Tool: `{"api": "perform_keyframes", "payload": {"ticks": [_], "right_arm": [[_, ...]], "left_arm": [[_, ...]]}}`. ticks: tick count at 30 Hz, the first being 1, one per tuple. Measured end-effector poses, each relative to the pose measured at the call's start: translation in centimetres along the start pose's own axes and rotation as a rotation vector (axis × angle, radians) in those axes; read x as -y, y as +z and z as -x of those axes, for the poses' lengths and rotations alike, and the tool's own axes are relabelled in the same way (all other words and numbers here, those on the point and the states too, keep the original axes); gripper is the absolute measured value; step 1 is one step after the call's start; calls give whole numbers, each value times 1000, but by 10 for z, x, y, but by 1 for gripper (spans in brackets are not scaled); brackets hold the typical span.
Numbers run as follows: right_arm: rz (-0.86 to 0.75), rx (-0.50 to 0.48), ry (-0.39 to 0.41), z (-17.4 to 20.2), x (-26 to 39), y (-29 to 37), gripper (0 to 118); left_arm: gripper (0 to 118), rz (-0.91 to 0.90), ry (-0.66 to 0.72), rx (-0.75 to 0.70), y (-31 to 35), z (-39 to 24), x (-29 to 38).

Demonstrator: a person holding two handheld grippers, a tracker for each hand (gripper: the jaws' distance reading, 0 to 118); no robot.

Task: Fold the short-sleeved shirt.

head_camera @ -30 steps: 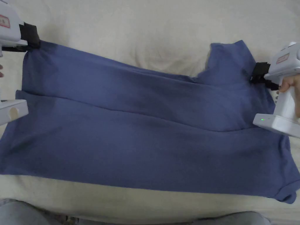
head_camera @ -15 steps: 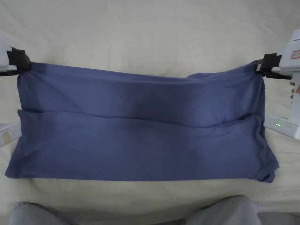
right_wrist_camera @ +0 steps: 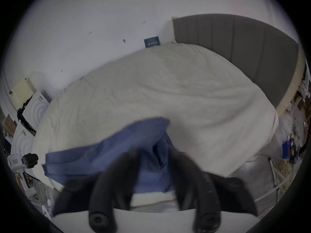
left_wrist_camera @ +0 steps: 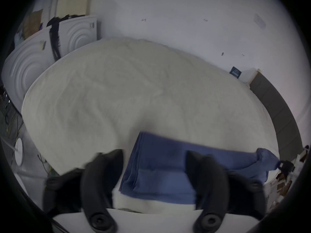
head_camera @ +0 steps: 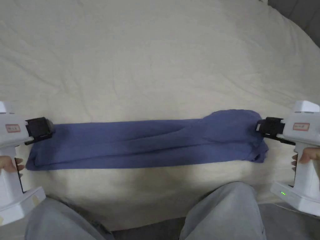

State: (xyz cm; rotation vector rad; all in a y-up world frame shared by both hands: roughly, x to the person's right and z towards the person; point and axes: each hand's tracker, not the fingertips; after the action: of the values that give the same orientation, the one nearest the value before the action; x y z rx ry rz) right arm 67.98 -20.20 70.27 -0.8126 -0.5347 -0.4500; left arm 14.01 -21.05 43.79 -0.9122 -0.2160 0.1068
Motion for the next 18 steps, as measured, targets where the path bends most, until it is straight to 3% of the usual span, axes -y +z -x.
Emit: {"api": "perform_keyframes", "payload": {"ticks": [3, 5, 8, 12, 16, 17, 18], "right_arm": [[-27, 41, 36, 1, 9, 14, 95], [-106, 58, 94, 8, 3, 31, 98], [-277, 48, 166, 29, -12, 64, 115], [-517, -14, 240, 65, -22, 101, 118], [-662, -10, 276, 97, -18, 116, 118], [-662, -12, 268, 103, -16, 117, 118], [-665, -29, 262, 106, -15, 116, 118]], "left_arm": [[111, -18, 40, -15, 6, 9, 7], [113, -68, 46, -25, 18, 9, 2], [115, -261, -29, -40, 48, -6, -12], [118, -505, -208, -97, 84, -43, -19], [118, -649, -309, -78, 105, -75, -11], [117, -675, -328, -64, 108, -82, -8], [108, -697, -344, -47, 111, -88, -5]]}}
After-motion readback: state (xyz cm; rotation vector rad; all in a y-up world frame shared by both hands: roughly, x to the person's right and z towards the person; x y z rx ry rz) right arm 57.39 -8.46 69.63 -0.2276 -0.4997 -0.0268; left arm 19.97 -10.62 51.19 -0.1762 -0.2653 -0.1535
